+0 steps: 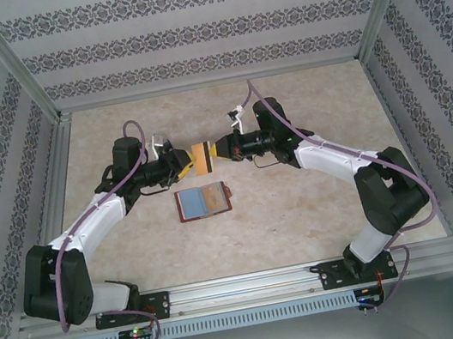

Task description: Take the credit cards out of the card holder

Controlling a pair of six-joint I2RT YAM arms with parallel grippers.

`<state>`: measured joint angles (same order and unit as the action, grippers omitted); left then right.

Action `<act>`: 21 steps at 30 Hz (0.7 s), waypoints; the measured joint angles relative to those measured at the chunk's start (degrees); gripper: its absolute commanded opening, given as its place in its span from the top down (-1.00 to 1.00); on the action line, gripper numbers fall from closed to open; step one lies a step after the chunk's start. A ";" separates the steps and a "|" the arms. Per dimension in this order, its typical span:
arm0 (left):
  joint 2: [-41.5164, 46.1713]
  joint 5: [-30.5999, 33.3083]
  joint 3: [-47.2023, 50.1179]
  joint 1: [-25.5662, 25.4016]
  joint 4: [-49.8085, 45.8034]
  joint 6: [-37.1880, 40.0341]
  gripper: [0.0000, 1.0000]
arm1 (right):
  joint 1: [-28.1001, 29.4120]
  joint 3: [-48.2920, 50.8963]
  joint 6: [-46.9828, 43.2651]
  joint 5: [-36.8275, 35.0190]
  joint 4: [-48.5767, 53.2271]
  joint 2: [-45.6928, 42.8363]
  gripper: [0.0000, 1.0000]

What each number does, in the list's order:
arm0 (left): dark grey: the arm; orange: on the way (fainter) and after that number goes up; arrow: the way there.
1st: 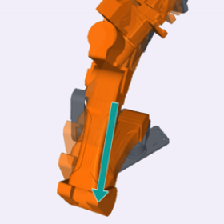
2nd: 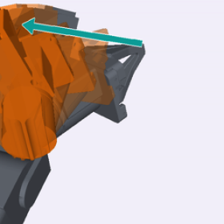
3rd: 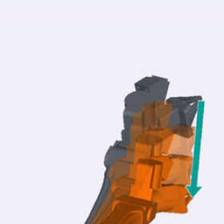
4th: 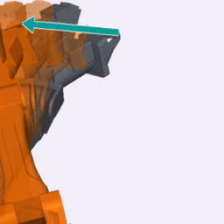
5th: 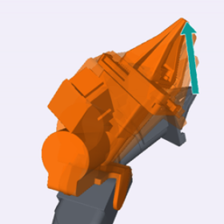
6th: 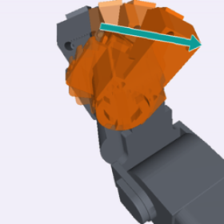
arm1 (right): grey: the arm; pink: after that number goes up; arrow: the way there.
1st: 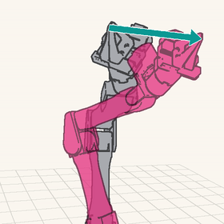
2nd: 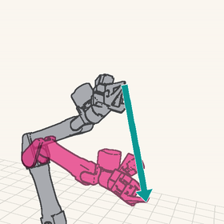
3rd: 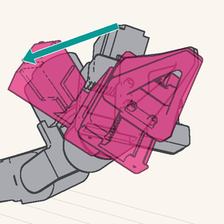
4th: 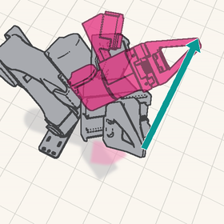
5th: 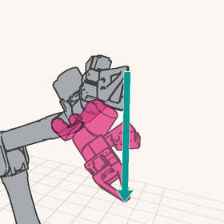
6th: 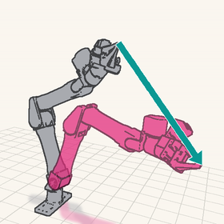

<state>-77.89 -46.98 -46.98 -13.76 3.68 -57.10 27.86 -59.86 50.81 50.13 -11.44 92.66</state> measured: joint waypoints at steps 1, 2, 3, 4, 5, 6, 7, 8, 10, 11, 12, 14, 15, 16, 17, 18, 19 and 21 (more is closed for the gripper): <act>-0.15 -0.22 0.00 0.00 0.26 -0.20 0.42 | 0.00 0.00 0.33 0.31 -0.48 0.13 1.00; -0.28 -0.46 0.02 0.00 0.63 -0.42 0.43 | 0.00 0.00 0.55 0.55 -1.07 0.39 1.00; -0.35 -0.66 0.04 0.02 0.96 -0.63 0.44 | 0.00 0.00 0.92 0.76 -1.51 0.61 1.00; -0.39 -0.90 0.09 0.00 1.44 -0.85 0.47 | 0.00 0.00 1.25 0.94 -1.81 0.87 1.00; -0.39 -1.07 0.13 0.00 1.92 -1.05 0.48 | 0.00 0.00 1.53 1.09 -2.12 1.16 1.00; -0.39 -1.22 0.13 0.00 2.16 -1.25 0.49 | 0.00 0.00 1.62 1.31 -2.29 1.40 1.00; -0.39 -1.40 0.13 0.00 2.43 -1.38 0.53 | 0.00 0.00 1.75 1.42 -2.38 1.55 1.00; -0.39 -1.51 0.13 0.00 2.56 -1.49 0.57 | 0.00 0.00 1.86 1.49 -2.54 1.81 1.00; -0.39 -1.53 0.24 0.02 2.82 -1.70 0.63 | -0.02 0.00 2.01 1.68 -2.62 1.97 1.00; -0.39 -1.73 0.35 0.02 2.91 -1.77 0.68 | -0.02 0.00 2.03 1.73 -2.71 2.01 1.00; -0.39 -1.92 0.39 0.02 2.95 -1.86 0.75 | -0.02 0.00 2.03 1.77 -2.75 2.01 1.00; -0.39 -2.25 0.48 0.02 3.13 -2.05 0.85 | -0.13 0.00 2.05 1.75 -2.75 2.03 1.00; -0.39 -2.40 0.48 0.13 3.39 -2.08 0.91 | -0.33 0.00 2.05 1.66 -2.73 2.14 1.00; -0.37 -2.54 0.48 0.26 3.72 -2.14 0.96 | -0.39 0.00 2.05 1.57 -2.71 2.27 0.95; -0.31 -2.58 0.48 0.28 4.11 -2.08 1.00 | -0.52 0.02 2.05 1.51 -2.60 2.56 0.80; -0.24 -2.58 0.48 0.28 4.39 -2.10 1.00 | -0.52 0.02 2.03 1.38 -2.54 2.78 0.72; -0.17 -2.60 0.48 0.35 4.44 -2.08 1.00 | -0.52 0.07 2.21 1.38 -2.45 2.91 0.61; -0.07 -2.73 0.48 0.35 4.48 -2.03 1.00 | -0.48 0.11 2.19 1.33 -2.32 3.02 0.21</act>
<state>-77.95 -49.71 -46.50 -13.41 8.16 -59.13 27.38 -59.75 52.99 51.46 -13.76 95.68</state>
